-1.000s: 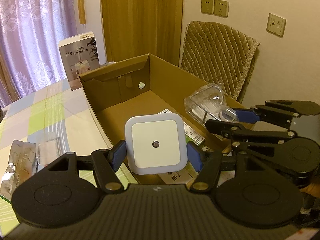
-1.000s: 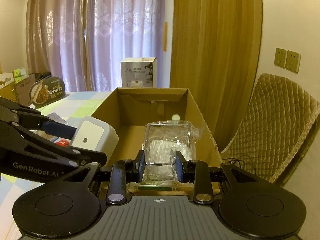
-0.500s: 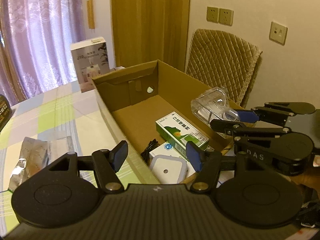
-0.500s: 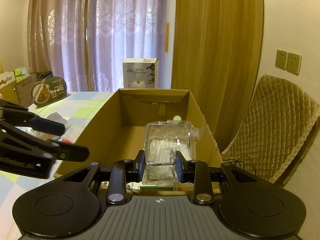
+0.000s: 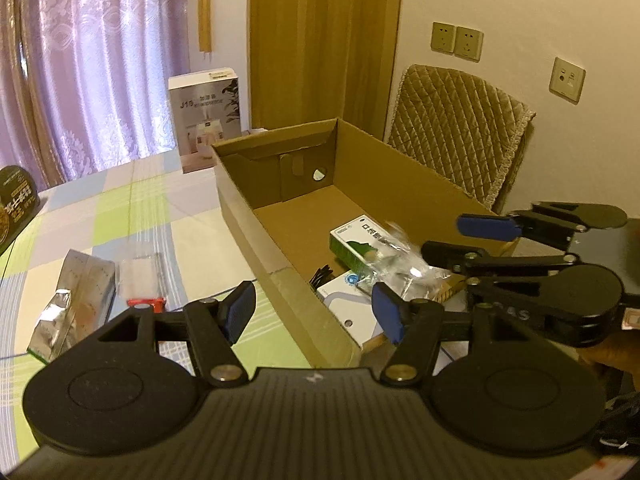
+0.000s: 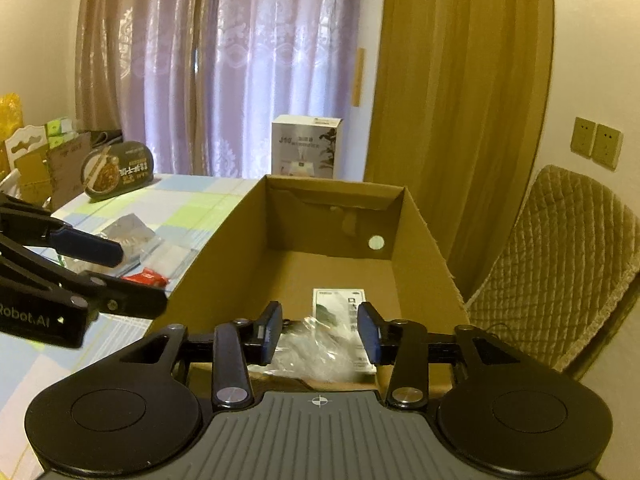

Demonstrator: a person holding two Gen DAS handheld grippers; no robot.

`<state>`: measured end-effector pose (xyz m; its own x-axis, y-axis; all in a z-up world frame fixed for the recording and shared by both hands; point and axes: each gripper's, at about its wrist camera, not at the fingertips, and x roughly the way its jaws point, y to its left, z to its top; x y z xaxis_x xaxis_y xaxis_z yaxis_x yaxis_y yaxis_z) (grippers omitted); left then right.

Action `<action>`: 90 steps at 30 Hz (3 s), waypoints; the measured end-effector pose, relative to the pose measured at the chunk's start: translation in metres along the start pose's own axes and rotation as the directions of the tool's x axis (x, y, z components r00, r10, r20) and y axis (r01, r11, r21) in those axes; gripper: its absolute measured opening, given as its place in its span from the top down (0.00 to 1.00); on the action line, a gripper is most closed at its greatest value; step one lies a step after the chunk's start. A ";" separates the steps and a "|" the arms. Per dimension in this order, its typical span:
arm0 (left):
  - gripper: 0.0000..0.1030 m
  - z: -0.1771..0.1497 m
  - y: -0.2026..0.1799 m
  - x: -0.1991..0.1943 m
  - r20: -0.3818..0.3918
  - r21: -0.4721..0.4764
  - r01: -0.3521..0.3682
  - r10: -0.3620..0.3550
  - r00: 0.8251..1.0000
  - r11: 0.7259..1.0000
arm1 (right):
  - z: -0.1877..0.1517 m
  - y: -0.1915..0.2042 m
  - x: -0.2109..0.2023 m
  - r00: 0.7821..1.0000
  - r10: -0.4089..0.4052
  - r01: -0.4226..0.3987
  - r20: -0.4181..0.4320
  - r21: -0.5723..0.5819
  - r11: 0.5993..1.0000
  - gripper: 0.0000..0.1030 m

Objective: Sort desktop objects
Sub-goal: 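Open left tool to drop the night light while right tool releases the plastic pack into the box, then withdraw both open tools from the cardboard box back over the table, then lower left tool to the silver foil bag while right tool reaches the red candy packet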

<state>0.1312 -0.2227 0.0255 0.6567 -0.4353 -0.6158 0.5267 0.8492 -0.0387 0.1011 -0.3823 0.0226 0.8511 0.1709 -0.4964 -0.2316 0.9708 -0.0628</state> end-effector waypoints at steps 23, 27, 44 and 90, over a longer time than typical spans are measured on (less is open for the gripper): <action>0.41 -0.052 0.053 -0.054 -0.021 -0.142 -0.092 0.090 0.996 0.986 | -0.014 0.034 -0.042 1.000 0.018 -0.018 0.001 0.022 1.000 0.39; 0.40 -0.062 0.067 -0.063 -0.026 -0.164 -0.122 0.119 0.993 0.979 | -0.012 0.047 -0.046 0.999 0.039 -0.039 0.003 0.009 0.999 0.35; 0.35 -0.104 0.121 -0.088 -0.058 -0.260 -0.217 0.210 0.976 0.941 | -0.005 0.109 -0.044 0.989 0.145 -0.144 0.006 -0.091 0.985 0.29; 0.28 -0.068 0.245 -0.004 -0.151 -0.108 -0.241 0.223 0.963 0.965 | 0.021 0.185 0.083 0.952 0.257 -0.274 -0.165 -0.095 0.957 0.27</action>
<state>0.2206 0.0071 -0.0346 0.6686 -0.1846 -0.7203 0.2916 0.9562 0.0255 0.1390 -0.1848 -0.0119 0.6734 0.3840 -0.6317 -0.4996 0.8662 -0.0060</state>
